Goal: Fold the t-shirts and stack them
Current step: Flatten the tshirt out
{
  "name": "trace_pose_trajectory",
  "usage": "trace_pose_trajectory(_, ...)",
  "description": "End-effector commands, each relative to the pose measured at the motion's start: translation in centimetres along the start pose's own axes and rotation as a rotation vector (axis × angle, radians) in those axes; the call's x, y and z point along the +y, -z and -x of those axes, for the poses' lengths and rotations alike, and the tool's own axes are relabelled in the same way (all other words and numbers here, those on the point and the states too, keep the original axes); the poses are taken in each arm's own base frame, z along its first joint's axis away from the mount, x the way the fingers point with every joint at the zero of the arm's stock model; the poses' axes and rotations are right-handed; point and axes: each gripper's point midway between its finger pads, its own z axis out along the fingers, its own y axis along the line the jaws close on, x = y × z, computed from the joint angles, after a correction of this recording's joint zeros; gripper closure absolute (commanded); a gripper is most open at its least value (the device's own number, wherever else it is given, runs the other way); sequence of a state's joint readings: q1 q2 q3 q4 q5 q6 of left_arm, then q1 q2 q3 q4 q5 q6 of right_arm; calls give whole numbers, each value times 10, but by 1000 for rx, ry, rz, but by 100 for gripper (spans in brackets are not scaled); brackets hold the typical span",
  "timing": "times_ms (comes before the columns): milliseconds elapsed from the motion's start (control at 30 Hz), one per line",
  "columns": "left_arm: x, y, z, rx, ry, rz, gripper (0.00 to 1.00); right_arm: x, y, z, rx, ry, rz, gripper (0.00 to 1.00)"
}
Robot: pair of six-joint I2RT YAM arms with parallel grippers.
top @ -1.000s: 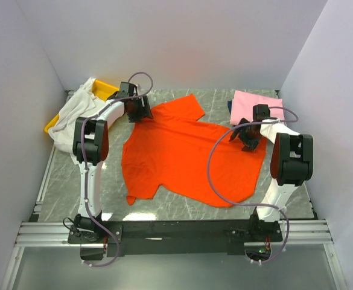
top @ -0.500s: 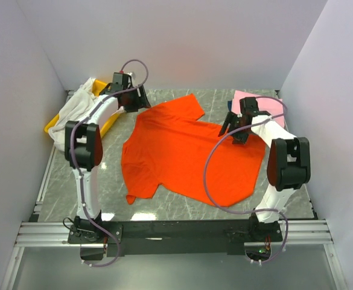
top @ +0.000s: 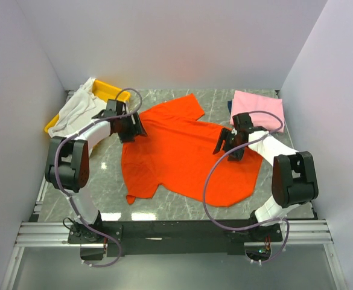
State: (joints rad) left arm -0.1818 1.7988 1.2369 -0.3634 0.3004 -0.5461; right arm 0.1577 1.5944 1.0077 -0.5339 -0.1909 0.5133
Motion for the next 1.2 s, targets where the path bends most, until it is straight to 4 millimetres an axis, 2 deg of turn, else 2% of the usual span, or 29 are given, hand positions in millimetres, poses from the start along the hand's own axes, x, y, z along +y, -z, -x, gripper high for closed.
trace_pose_trajectory(0,-14,0,6,-27,19,-72,26,7,-3,0,-16,-12,36,21)
trace_pose_trajectory(167,1,-22,-7,37,47,-37,26,1,-14,-7,12,-20,24,22)
trace_pose_trajectory(467,26,-50,-13,84,67,48,26,-8,-34,-11,36,-38,-12,21)
trace_pose_trajectory(533,29,-57,-10,85,80,63,26,-7,-38,-10,36,-41,-9,22)
trace_pose_trajectory(700,30,-75,9,77,88,80,26,-3,-45,-1,38,-46,-12,21)
trace_pose_trajectory(867,27,-88,35,53,85,100,26,2,-53,22,26,-30,-38,21)
trace_pose_trajectory(967,31,-97,42,47,77,120,26,7,-59,33,29,-23,-45,21)
trace_pose_trajectory(1067,25,-100,60,20,59,120,26,15,-61,45,29,-17,-37,21)
trace_pose_trajectory(1167,19,-97,72,-2,40,110,26,26,-55,58,15,-9,-17,22)
